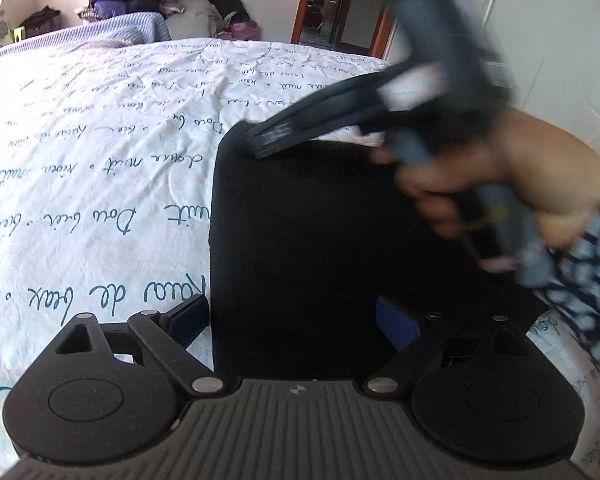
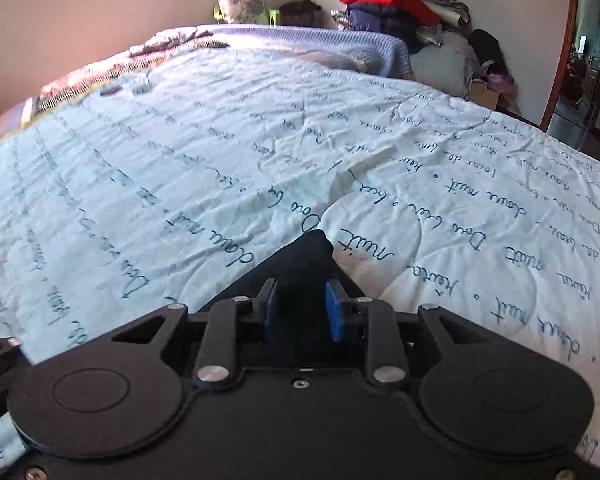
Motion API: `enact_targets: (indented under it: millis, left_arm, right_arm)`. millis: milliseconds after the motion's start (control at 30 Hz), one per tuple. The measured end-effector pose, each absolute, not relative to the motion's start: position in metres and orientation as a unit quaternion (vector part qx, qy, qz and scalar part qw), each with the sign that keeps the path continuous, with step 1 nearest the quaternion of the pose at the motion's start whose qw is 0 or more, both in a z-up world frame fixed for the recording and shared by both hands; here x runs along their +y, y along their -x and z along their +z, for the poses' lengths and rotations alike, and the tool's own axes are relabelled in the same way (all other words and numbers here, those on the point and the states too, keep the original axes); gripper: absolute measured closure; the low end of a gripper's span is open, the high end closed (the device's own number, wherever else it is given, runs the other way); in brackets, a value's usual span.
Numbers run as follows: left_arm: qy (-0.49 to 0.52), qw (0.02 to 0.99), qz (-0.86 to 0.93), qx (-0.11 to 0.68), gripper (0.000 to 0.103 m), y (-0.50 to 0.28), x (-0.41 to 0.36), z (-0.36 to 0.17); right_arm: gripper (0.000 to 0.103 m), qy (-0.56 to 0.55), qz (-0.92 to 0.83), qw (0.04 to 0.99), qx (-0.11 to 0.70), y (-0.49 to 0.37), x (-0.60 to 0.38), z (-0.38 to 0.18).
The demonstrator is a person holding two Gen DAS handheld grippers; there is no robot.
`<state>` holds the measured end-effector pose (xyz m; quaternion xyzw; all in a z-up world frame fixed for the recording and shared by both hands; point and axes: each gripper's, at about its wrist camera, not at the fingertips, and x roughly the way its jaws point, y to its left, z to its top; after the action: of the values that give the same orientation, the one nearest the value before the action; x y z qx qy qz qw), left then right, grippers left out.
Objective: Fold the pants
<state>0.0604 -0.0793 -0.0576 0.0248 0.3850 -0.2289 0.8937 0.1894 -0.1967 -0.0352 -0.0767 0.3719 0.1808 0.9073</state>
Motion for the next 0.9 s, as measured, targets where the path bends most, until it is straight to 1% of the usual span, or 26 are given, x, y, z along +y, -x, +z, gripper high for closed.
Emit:
enact_targets:
  millis: [67,133,267,400,433,500,567,633,667,700,733,800,900]
  left_arm:
    - [-0.041,0.899,-0.226,0.374,0.009,-0.056,-0.082,-0.058]
    - [-0.054,0.901,-0.229,0.363,0.009,-0.053,-0.083,-0.055]
    - [-0.040,0.911,-0.225,0.344,0.013,-0.050,-0.073,-0.045]
    - [-0.004,0.901,-0.260,0.347,0.012,-0.052,-0.071,-0.041]
    - [-0.003,0.894,-0.274,0.355,0.012,-0.053,-0.075,-0.043]
    - [-0.023,0.889,-0.274,0.366,0.012,-0.054,-0.083,-0.047]
    - [-0.050,0.893,-0.260,0.364,0.010,-0.052,-0.089,-0.053]
    - [-0.042,0.893,-0.256,0.368,0.013,-0.051,-0.088,-0.052]
    - [-0.036,0.892,-0.256,0.371,0.013,-0.051,-0.086,-0.051]
    - [-0.032,0.891,-0.254,0.376,0.013,-0.051,-0.085,-0.050]
    - [-0.029,0.890,-0.251,0.379,0.013,-0.051,-0.084,-0.049]
    - [-0.021,0.890,-0.244,0.386,0.013,-0.050,-0.083,-0.048]
    - [-0.017,0.890,-0.235,0.390,0.012,-0.046,-0.084,-0.047]
  right_arm:
    - [0.078,0.074,0.173,0.907,0.378,-0.205,-0.194,-0.045]
    - [0.077,0.042,0.167,0.909,0.380,-0.210,-0.202,-0.039]
    - [0.077,0.050,0.176,0.921,0.344,-0.183,-0.202,-0.017]
    - [0.077,0.057,0.192,0.905,0.375,-0.183,-0.195,-0.033]
    - [0.078,0.062,0.180,0.905,0.381,-0.187,-0.195,-0.041]
    - [0.078,0.036,0.165,0.910,0.378,-0.187,-0.202,-0.039]
    - [0.077,0.028,0.151,0.924,0.351,-0.171,-0.211,-0.021]
    - [0.074,0.031,0.139,0.936,0.323,-0.147,-0.223,-0.003]
    - [0.073,0.029,0.130,0.941,0.311,-0.131,-0.233,0.006]
    - [0.065,0.022,0.123,0.945,0.302,-0.115,-0.243,0.013]
    - [0.054,0.014,0.114,0.949,0.294,-0.099,-0.253,0.020]
    - [0.046,0.009,0.103,0.952,0.286,-0.062,-0.269,0.027]
    - [0.042,0.013,0.099,0.950,0.297,-0.013,-0.285,0.020]
